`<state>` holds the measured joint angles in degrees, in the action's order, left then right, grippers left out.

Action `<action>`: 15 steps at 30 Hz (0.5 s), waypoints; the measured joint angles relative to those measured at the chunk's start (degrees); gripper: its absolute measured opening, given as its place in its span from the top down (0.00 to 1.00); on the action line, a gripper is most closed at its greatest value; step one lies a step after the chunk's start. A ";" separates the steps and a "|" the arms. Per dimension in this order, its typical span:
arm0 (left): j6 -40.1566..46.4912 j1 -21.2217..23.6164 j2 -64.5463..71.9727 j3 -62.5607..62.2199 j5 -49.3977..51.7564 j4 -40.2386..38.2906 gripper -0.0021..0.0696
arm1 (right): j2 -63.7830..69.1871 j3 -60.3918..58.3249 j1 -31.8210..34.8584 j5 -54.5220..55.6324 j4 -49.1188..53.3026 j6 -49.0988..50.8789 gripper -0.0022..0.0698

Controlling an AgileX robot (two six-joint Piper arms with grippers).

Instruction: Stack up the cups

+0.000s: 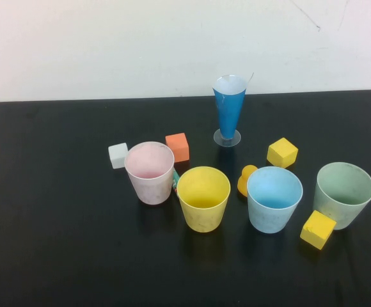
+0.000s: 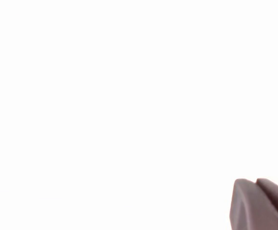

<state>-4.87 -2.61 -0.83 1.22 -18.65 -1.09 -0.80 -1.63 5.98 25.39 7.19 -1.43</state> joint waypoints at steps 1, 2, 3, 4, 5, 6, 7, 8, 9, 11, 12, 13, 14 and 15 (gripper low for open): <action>0.00 0.00 0.00 0.00 -1.91 0.00 0.97 | 0.00 0.00 0.00 4.63 0.00 0.11 0.97; 0.00 0.00 0.00 0.00 -3.66 0.00 0.97 | 0.00 0.00 0.00 8.99 0.00 0.11 0.97; 0.00 0.00 0.00 0.00 -5.26 0.00 0.97 | 0.00 0.00 0.00 12.29 0.00 0.11 0.97; 0.00 0.00 0.00 0.00 -6.36 0.00 0.97 | 0.00 0.00 0.00 16.18 0.00 0.11 0.97; 0.00 0.00 0.00 0.00 -7.51 0.00 0.97 | 0.00 0.00 0.00 20.54 0.00 0.11 0.97; 0.00 0.00 0.00 0.00 -8.42 0.00 0.97 | 0.00 0.00 0.00 23.23 0.00 0.11 0.97; 0.00 0.00 0.00 0.00 -8.80 0.00 0.97 | 0.00 0.00 0.00 26.33 0.00 0.19 0.97; 0.00 0.00 0.00 0.00 -9.09 0.00 0.97 | 0.00 0.00 0.00 28.59 0.00 0.19 0.97; 0.00 0.00 0.00 0.00 -9.23 0.00 0.97 | 0.00 0.00 0.00 31.05 0.00 0.19 0.97; 0.00 0.00 0.00 0.00 -9.30 0.00 0.97 | 0.00 0.00 0.00 34.00 0.00 0.29 0.97; 0.00 0.00 0.00 0.00 -9.30 0.00 0.97 | 0.00 0.00 0.00 34.78 0.00 0.35 0.97; 0.00 0.00 0.00 0.00 -9.30 0.00 0.97 | 0.00 0.00 0.00 35.38 0.00 0.91 0.97; 0.00 0.00 0.00 0.00 -9.30 0.00 0.97 | 0.00 0.00 0.00 35.76 0.00 1.43 0.97; 0.00 0.00 0.00 0.00 -9.30 0.00 0.97 | 0.00 0.00 0.00 35.88 0.00 1.43 0.97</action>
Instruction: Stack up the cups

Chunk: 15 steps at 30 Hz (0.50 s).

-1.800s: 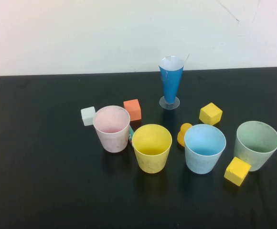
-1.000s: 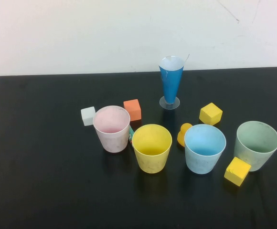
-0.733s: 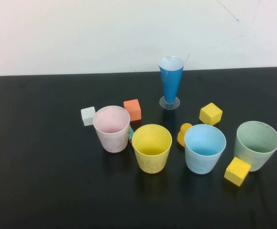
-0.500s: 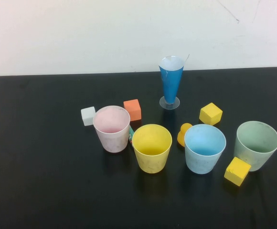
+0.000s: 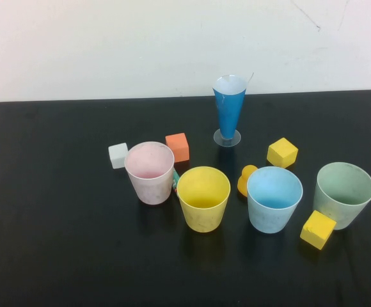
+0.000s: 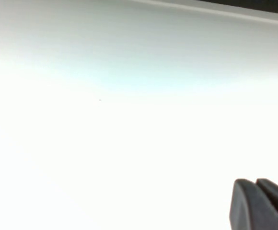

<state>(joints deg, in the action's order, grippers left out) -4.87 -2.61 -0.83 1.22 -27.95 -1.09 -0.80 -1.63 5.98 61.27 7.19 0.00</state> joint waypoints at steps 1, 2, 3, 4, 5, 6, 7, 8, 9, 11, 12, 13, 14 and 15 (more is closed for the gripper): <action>0.00 0.00 0.00 0.00 0.00 0.00 0.97 | 0.00 0.00 0.00 0.00 0.00 0.42 0.97; -0.10 0.00 0.00 0.00 0.00 0.00 0.97 | 0.00 0.00 0.00 0.00 0.00 0.45 0.97; -0.10 0.00 0.00 0.00 0.00 0.00 0.97 | 0.00 0.00 0.00 0.00 0.00 0.45 0.97; -0.10 0.00 0.00 0.00 0.00 0.00 0.97 | 0.00 0.00 0.00 0.00 0.00 0.45 0.97; -0.10 0.00 0.00 0.00 0.00 0.00 0.97 | 0.00 0.00 0.00 -0.30 0.00 0.45 0.97; -0.10 0.00 0.00 0.00 0.00 0.00 0.97 | 0.00 0.00 0.00 -0.82 0.00 0.45 0.97; -0.10 0.00 0.00 0.00 -0.15 0.00 0.97 | 0.00 0.00 0.00 -2.01 0.00 0.45 0.97; -0.10 0.00 0.00 0.00 -0.24 -0.21 0.97 | 0.00 0.23 0.00 -3.88 0.00 0.45 0.97; -0.52 0.00 0.00 0.00 -0.41 -0.46 0.97 | 0.00 0.56 0.00 -6.46 0.00 0.45 0.97; -1.85 0.00 0.00 0.00 -0.41 -1.09 0.97 | 0.00 2.87 0.00 -12.03 -0.08 0.45 0.97; -2.29 0.00 0.00 0.00 -0.54 -1.19 0.97 | 0.00 4.66 0.00 -15.52 -0.08 0.00 0.97; -2.71 0.00 0.00 0.00 -0.54 -1.23 0.97 | 0.00 6.74 0.00 -19.38 -0.08 -0.37 0.97; -3.01 0.00 0.00 0.00 -0.38 -1.23 0.97 | 0.00 9.08 0.00 -23.61 -0.14 -1.15 0.97; -3.09 0.00 0.00 -0.29 0.21 -1.23 0.97 | 0.00 11.66 0.00 -27.27 -0.14 -2.15 0.97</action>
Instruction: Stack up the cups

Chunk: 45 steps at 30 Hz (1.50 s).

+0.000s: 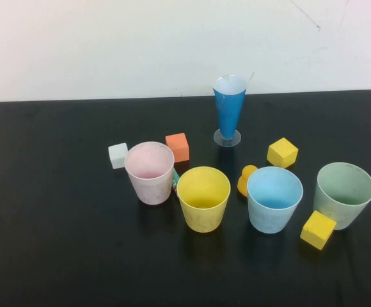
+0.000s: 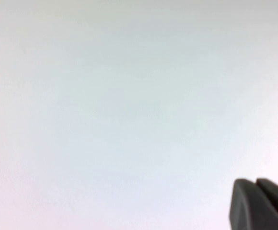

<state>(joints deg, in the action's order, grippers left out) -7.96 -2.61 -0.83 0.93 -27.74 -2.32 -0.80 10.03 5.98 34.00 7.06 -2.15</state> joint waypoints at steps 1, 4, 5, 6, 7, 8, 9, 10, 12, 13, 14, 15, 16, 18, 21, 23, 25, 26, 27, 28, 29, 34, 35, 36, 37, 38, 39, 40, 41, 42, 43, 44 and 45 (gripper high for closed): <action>-0.06 0.00 0.00 -0.66 1.64 -0.11 0.97 | 0.00 2.79 0.00 -5.00 0.00 -1.29 0.97; -0.48 0.00 0.00 -6.08 9.29 -1.64 0.97 | 0.00 10.35 0.00 -18.88 -0.08 -6.15 0.97; -0.81 0.00 0.00 -8.89 12.79 -3.10 0.97 | 0.56 13.17 0.00 -22.89 -0.08 -7.84 0.97; -0.98 0.00 0.00 -11.88 16.31 -4.72 0.97 | 1.37 15.79 0.00 -26.16 -0.08 -9.01 0.97; -1.28 0.00 0.36 -14.88 18.98 -5.83 0.97 | 2.43 18.09 0.00 -28.24 -0.08 -10.02 0.97; -1.31 0.00 1.11 -17.80 22.01 -6.71 0.97 | 3.64 20.04 0.00 -30.06 -0.08 -10.66 0.97; -1.41 0.00 2.21 -20.48 24.91 -7.08 0.97 | 4.93 21.73 0.00 -32.50 -0.08 -11.32 0.97; -1.41 0.00 3.53 -22.41 27.06 -7.08 0.97 | 6.22 23.18 0.00 -34.64 -0.08 -11.62 0.97; -1.41 0.00 6.41 -26.05 31.99 -6.52 0.97 | 8.45 25.03 0.00 -39.10 -0.81 -11.83 0.97; -1.41 0.00 7.52 -26.92 33.75 -6.22 0.97 | 9.63 25.52 0.00 -41.88 -1.76 -11.83 0.97; -1.41 0.00 8.77 -27.48 34.94 -5.95 0.97 | 10.79 25.64 0.00 -45.05 -3.03 -11.95 0.97; -1.41 0.00 9.89 -27.53 35.44 -5.81 0.97 | 11.51 25.73 0.00 -47.80 -3.78 -11.95 0.97; -1.41 0.00 10.75 -27.43 35.65 -5.72 0.97 | 12.98 25.57 0.00 -51.84 -5.06 -12.09 0.97; -1.45 0.00 12.68 -26.67 35.65 -6.29 0.97 | 15.04 24.23 0.00 -57.22 -6.49 -12.59 0.97; -1.45 0.00 15.47 -26.12 36.26 -7.68 0.97 | 17.47 20.66 0.00 -63.49 -8.67 -16.24 0.97; -1.45 0.00 17.63 -26.12 37.91 -8.28 0.97 | 18.15 18.12 0.00 -66.03 -10.92 -21.14 0.97; -1.45 0.00 20.61 -27.23 40.87 -8.88 0.97 | 18.29 15.78 0.00 -68.28 -13.53 -26.75 0.97; -1.45 0.00 21.99 -27.99 42.25 -9.02 0.97 | 18.29 14.82 0.00 -68.98 -14.86 -29.80 0.97; -1.45 0.00 23.86 -29.47 43.94 -9.15 0.97 | 18.29 13.40 0.00 -69.38 -16.69 -32.01 0.97; -1.45 0.00 25.41 -30.31 45.23 -9.42 0.97 | 18.29 12.31 0.00 -69.63 -18.53 -34.40 0.97; -1.45 0.00 27.40 -32.12 46.76 -9.73 0.97 | 18.29 11.51 0.00 -69.79 -20.40 -36.49 0.97; 3.35 0.00 37.93 -39.09 52.19 -12.87 0.97 | 18.29 7.95 0.00 -69.87 -27.38 -44.87 0.97; 5.25 0.00 40.25 -40.58 53.11 -13.98 0.97 | 18.29 7.82 0.00 -69.74 -28.30 -45.79 0.97; 7.34 0.00 42.63 -42.06 53.93 -15.35 0.97 | 18.29 7.82 0.00 -69.55 -28.89 -46.32 0.97; 9.00 0.00 44.59 -43.55 54.61 -16.46 0.96 | 18.29 7.82 0.00 -69.39 -29.21 -46.64 0.97; 10.61 0.00 47.04 -44.79 55.30 -17.76 0.95 | 18.29 7.82 0.00 -69.32 -29.36 -46.89 0.97; 12.93 0.00 49.51 -46.78 56.48 -18.98 0.90 | 18.29 7.82 0.00 -69.08 -29.62 -47.14 0.97; 14.42 0.00 51.99 -48.20 57.43 -20.24 0.86 | 18.29 7.82 0.00 -69.09 -29.72 -47.25 0.97; 16.19 0.00 54.45 -50.04 59.03 -21.57 0.80 | 18.29 7.82 0.00 -69.00 -29.75 -47.36 0.97; 17.57 0.00 56.83 -52.00 60.44 -22.98 0.73 | 18.29 7.82 0.00 -68.88 -29.74 -47.33 0.97; 18.60 0.00 58.72 -53.64 61.78 -24.13 0.64 | 18.29 7.82 0.00 -68.88 -29.88 -47.33 0.97; 19.81 0.00 61.14 -55.85 63.68 -25.60 0.56 | 18.29 7.82 0.00 -68.88 -29.86 -47.38 0.97; 21.20 0.00 63.61 -58.17 66.04 -27.12 0.49 | 18.29 7.82 0.00 -68.88 -29.86 -47.54 0.97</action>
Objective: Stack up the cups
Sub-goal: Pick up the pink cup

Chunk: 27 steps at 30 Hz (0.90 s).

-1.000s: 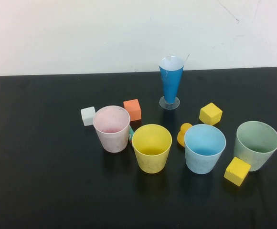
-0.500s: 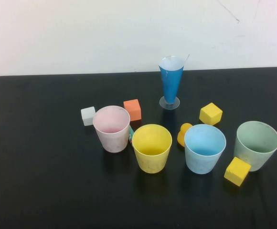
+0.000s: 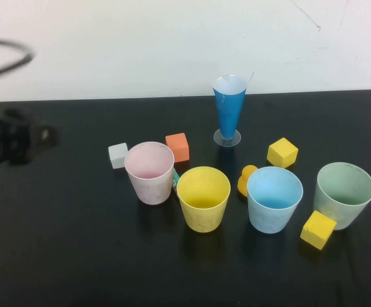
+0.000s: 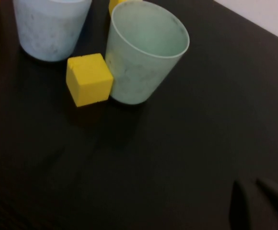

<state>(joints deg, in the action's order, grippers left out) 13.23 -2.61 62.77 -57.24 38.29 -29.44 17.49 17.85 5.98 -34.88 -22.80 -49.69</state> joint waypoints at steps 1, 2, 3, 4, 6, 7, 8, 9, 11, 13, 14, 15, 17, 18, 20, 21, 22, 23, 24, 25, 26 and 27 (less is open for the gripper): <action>0.64 0.00 1.45 -1.43 1.54 -0.89 0.45 | 0.00 0.00 0.00 0.00 -0.09 -0.19 0.97; 2.83 0.00 4.30 -4.90 4.74 -2.72 0.39 | 0.00 0.00 0.00 0.00 -0.09 -0.26 0.97; 4.30 0.00 6.62 -7.35 7.31 -4.14 0.36 | 0.00 0.00 0.00 0.00 -0.09 -0.58 0.97; 5.61 0.00 8.90 -9.70 9.64 -5.46 0.34 | 0.00 0.00 0.00 0.00 -0.09 -0.71 0.97; 7.47 0.00 13.17 -13.48 12.94 -7.08 0.32 | 0.00 0.00 0.00 0.00 -0.09 -0.84 0.97; 8.06 -0.10 14.75 -14.95 14.11 -7.20 0.31 | 0.00 0.00 0.00 0.00 -0.09 -0.84 0.97; 8.50 -0.46 16.60 -16.60 14.98 -7.08 0.31 | 0.00 0.00 0.00 0.00 -0.09 -0.84 0.97; 8.70 -0.99 18.36 -18.07 15.56 -6.53 0.31 | 0.00 0.00 0.00 0.13 -0.09 -0.84 0.97; 8.86 -2.56 21.20 -20.56 16.73 -5.03 0.30 | 0.00 0.00 0.00 0.35 -0.09 -0.84 0.97; 8.86 -5.20 23.94 -22.46 17.37 -2.59 0.30 | 0.00 0.00 0.00 0.40 -0.09 -0.84 0.97; 8.86 -6.37 24.92 -23.08 17.37 -1.22 0.30 | 0.00 0.00 0.00 0.40 -0.09 -0.84 0.97; 8.33 -7.80 26.07 -23.77 17.12 0.85 0.30 | 0.00 0.00 0.00 0.49 -0.09 -0.84 0.97; 6.56 -9.99 28.14 -24.48 15.91 5.70 0.30 | 0.00 0.00 0.00 0.62 -0.09 -0.84 0.97; 4.93 -10.90 29.11 -24.76 15.00 8.20 0.30 | 0.00 0.00 0.00 0.62 -0.09 -0.84 0.97; 2.25 -11.93 30.87 -25.01 13.33 11.80 0.30 | 0.00 0.00 0.00 0.62 -0.12 -0.84 0.97; 1.45 -12.05 31.87 -25.01 12.35 12.92 0.30 | 0.00 0.00 0.00 0.62 -0.12 -0.84 0.97; 0.86 -12.05 32.90 -25.01 11.51 13.33 0.30 | 0.00 0.00 0.00 0.62 -0.12 -0.84 0.97; 0.59 -12.05 33.72 -25.01 10.90 13.61 0.30 | 0.00 0.00 0.00 0.62 -0.12 -0.84 0.97; 0.46 -12.05 34.76 -25.01 10.11 13.60 0.30 | 0.00 0.00 0.00 0.62 -0.12 -0.84 0.97; 0.34 -12.05 35.79 -25.01 9.37 13.71 0.30 | 0.00 0.00 0.00 0.62 -0.12 -0.84 0.97; 0.24 -12.05 36.81 -25.01 8.70 13.71 0.30 | 0.00 0.00 0.00 0.62 -0.12 -0.84 0.97; 0.07 -12.05 37.80 -25.01 8.10 13.47 0.30 | 0.00 0.00 0.00 0.62 -0.12 -0.84 0.97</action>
<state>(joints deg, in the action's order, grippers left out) 13.31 -14.66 100.57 -82.25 46.39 -15.96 17.49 17.85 5.98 -34.25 -22.92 -50.53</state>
